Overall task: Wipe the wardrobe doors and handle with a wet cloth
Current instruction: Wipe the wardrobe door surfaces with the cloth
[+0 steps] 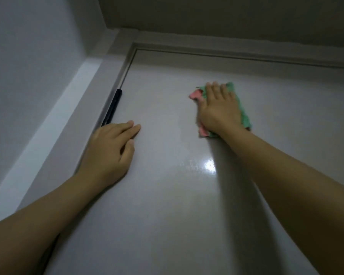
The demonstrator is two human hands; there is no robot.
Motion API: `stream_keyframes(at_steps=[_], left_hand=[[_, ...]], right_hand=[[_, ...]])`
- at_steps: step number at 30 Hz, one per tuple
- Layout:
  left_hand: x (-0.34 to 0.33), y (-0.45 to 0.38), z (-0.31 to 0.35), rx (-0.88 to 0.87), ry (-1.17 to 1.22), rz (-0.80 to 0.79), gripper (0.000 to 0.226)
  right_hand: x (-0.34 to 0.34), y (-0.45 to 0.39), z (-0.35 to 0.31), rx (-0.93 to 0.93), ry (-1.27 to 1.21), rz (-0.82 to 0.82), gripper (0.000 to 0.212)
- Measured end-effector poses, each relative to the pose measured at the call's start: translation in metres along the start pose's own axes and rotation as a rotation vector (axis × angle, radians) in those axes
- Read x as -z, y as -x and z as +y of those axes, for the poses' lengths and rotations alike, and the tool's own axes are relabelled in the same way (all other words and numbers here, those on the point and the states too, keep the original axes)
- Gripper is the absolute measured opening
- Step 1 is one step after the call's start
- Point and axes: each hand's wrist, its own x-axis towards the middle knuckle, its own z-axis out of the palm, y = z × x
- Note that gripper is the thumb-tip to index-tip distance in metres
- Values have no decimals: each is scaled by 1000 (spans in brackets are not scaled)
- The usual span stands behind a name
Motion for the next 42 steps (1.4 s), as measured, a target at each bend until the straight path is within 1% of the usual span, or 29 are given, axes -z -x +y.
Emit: stream_keyframes(at_steps=[1, 2, 4, 5, 6, 7, 9, 11, 12, 13, 15, 17, 18, 19, 21, 23, 24, 26, 28, 29, 30, 32, 33, 35, 36, 38, 40, 41, 42], left_hand=[[-1, 1, -4, -9, 36, 17, 49], [0, 1, -7, -1, 62, 38, 49], [-1, 1, -7, 22, 66, 53, 50], [-1, 2, -9, 34, 47, 44, 51], [-1, 2, -8, 55, 34, 37, 53], [-1, 3, -10, 76, 35, 39, 56], [-1, 3, -9, 122, 87, 29, 59], [-2, 2, -8, 160, 142, 28, 61], [-2, 1, -8, 158, 152, 33, 63], [-2, 0, -9, 146, 152, 37, 65], [-4, -2, -11, 117, 131, 43, 71], [-5, -1, -14, 112, 90, 27, 74], [-5, -1, -14, 116, 71, 11, 75], [-5, 0, -13, 122, 60, -10, 76], [-5, 2, -12, 118, 56, -41, 75], [-4, 1, -13, 116, 45, -31, 73], [-5, 2, -12, 113, 32, -27, 73], [-4, -1, -14, 92, -21, -24, 70], [-3, 0, -13, 79, -65, -36, 67], [-3, 3, -11, 82, -77, -58, 66], [-2, 5, -8, 97, -84, -89, 65], [-1, 11, 0, 141, -95, -122, 64], [-1, 15, 6, 175, -98, -118, 64], [-2, 22, 18, 217, -79, -99, 63], [-3, 26, 24, 222, -60, -89, 62], [-6, 31, 36, 225, -17, -88, 61], [-9, 36, 46, 254, 27, -100, 62], [-10, 39, 49, 267, 39, -118, 62], [-10, 41, 51, 277, 43, -132, 62]], right_hand=[[-4, 5, -27, 93, 10, 19, 60], [-9, 16, -53, 253, 11, 15, 61], [-8, 55, -79, 530, -52, -67, 56], [-5, 70, -80, 613, -98, -99, 55], [-2, 74, -74, 640, -107, -119, 56], [-3, 66, -69, 623, -93, -106, 59], [-7, 31, -68, 455, -43, -76, 59], [-10, -3, -93, 267, -52, -69, 56], [-12, -9, -113, 232, -50, -62, 56], [-13, -8, -130, 248, -54, -66, 56], [-14, 12, -144, 401, -54, -80, 54], [-11, 37, -123, 527, -50, -77, 54], [-9, 38, -105, 525, -47, -81, 54], [-7, 30, -88, 471, -34, -97, 54], [-6, 3, -65, 265, -20, -90, 54], [-7, -2, -78, 151, -24, -47, 55], [-9, 13, -85, 155, -24, -39, 55], [-9, 63, -88, 346, -60, -38, 55], [-1, 108, -56, 530, -62, -70, 56], [5, 113, -31, 549, -53, -72, 57], [8, 104, -7, 501, -25, -60, 58], [9, 74, 23, 232, 4, -56, 60], [6, 62, 23, 81, -13, -53, 59], [-1, 63, -8, -61, -31, 0, 57], [-4, 77, -28, -14, -43, 14, 56], [-6, 126, -46, 276, -92, 9, 54], [1, 160, -23, 509, -93, -55, 54], [5, 161, -1, 546, -79, -62, 54], [7, 152, 21, 521, -47, -39, 55]])
